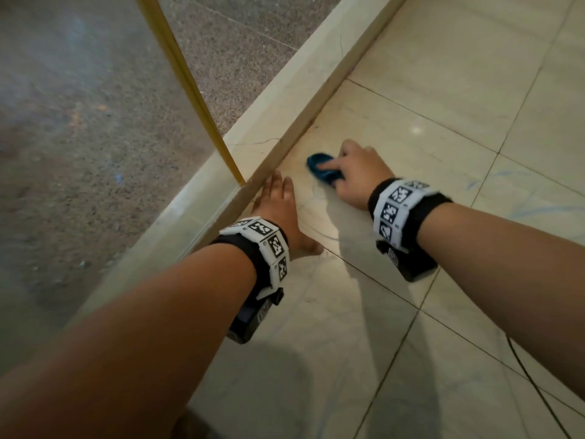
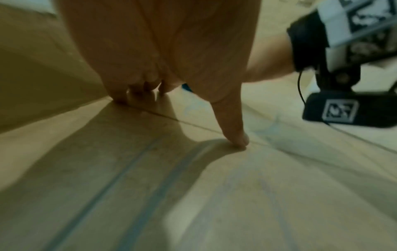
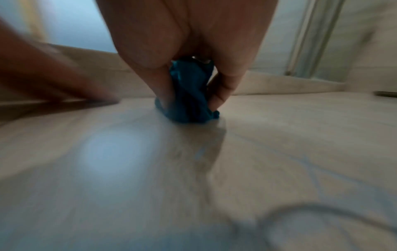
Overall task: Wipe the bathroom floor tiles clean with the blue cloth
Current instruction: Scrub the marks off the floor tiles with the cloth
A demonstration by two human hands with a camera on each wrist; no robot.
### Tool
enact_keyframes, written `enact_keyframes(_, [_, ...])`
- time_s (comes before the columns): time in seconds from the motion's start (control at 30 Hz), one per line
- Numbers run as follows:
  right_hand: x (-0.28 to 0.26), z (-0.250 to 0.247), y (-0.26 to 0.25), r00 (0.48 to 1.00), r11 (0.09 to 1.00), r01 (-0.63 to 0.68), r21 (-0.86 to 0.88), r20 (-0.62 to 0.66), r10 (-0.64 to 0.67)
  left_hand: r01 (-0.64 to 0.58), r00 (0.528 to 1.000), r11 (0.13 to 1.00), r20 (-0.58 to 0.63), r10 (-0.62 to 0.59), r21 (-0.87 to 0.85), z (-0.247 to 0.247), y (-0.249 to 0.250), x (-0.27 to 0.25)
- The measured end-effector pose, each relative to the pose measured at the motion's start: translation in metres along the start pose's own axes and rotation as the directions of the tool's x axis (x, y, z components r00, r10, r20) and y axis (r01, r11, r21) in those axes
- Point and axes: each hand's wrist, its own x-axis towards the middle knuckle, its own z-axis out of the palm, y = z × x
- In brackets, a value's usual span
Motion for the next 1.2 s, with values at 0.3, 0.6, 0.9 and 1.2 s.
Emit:
enact_keyframes(0.3, [-0.023, 0.011, -0.018, 0.995, 0.996, 0.090, 0.002, 0.039, -0.090, -0.011, 1.000, 1.000, -0.003, 0.011, -0.020, 0.003, -0.003, -0.002])
enact_keyframes(0.6, [-0.026, 0.008, -0.013, 0.995, 0.997, 0.081, 0.010, 0.057, -0.082, -0.010, 1.000, 0.999, -0.002, 0.010, -0.046, 0.002, -0.004, -0.003])
enact_keyframes(0.9, [-0.042, 0.016, -0.029, 0.974, 0.982, 0.189, 0.016, 0.122, -0.190, -0.019, 1.000, 0.998, -0.016, 0.019, -0.056, 0.002, -0.006, -0.004])
enact_keyframes(1.2, [-0.048, 0.015, -0.037, 0.955, 0.969, 0.247, -0.005, 0.172, -0.242, -0.023, 1.000, 0.996, -0.007, 0.023, -0.084, 0.002, -0.006, -0.003])
